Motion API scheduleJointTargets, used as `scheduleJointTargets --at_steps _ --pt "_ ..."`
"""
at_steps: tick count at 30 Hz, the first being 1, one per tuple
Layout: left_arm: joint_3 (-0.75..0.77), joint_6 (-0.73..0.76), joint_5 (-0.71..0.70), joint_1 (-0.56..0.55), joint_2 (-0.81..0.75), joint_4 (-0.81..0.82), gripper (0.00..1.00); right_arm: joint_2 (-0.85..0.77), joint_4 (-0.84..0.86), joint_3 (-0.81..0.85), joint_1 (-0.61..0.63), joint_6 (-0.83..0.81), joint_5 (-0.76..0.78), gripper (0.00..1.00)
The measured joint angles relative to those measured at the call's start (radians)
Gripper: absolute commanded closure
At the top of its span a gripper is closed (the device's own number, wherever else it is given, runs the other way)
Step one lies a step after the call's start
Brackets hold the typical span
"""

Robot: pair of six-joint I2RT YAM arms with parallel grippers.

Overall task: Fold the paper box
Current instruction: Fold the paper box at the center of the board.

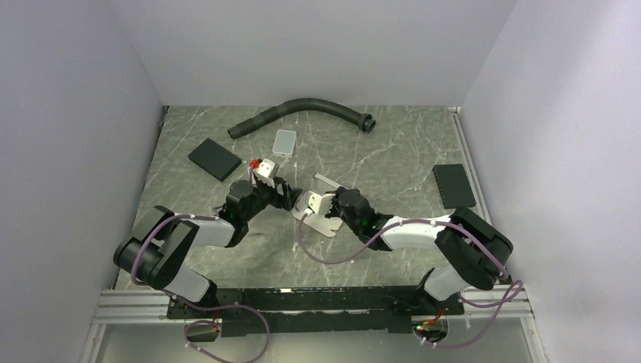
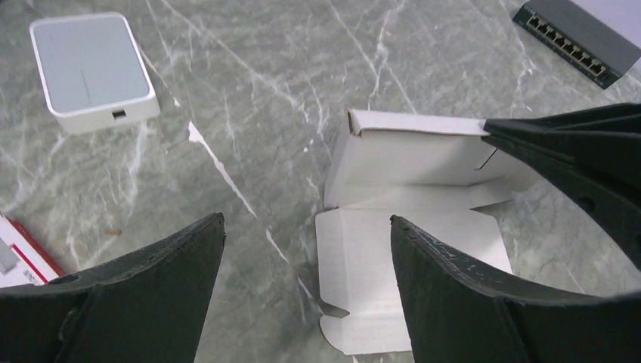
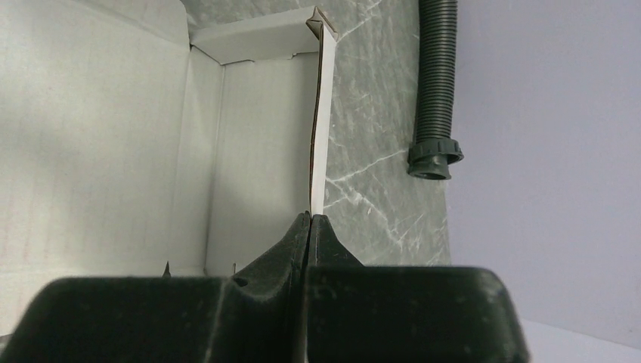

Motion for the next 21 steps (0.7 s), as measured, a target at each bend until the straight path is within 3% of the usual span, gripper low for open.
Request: scheduleJointTargets --at_steps 21 --pt "0.103 -0.111 0.026 0.044 -0.178 -0.467 0.11 -0.032 -0.356 0.167 -0.139 0.282 -0.153 1.0"
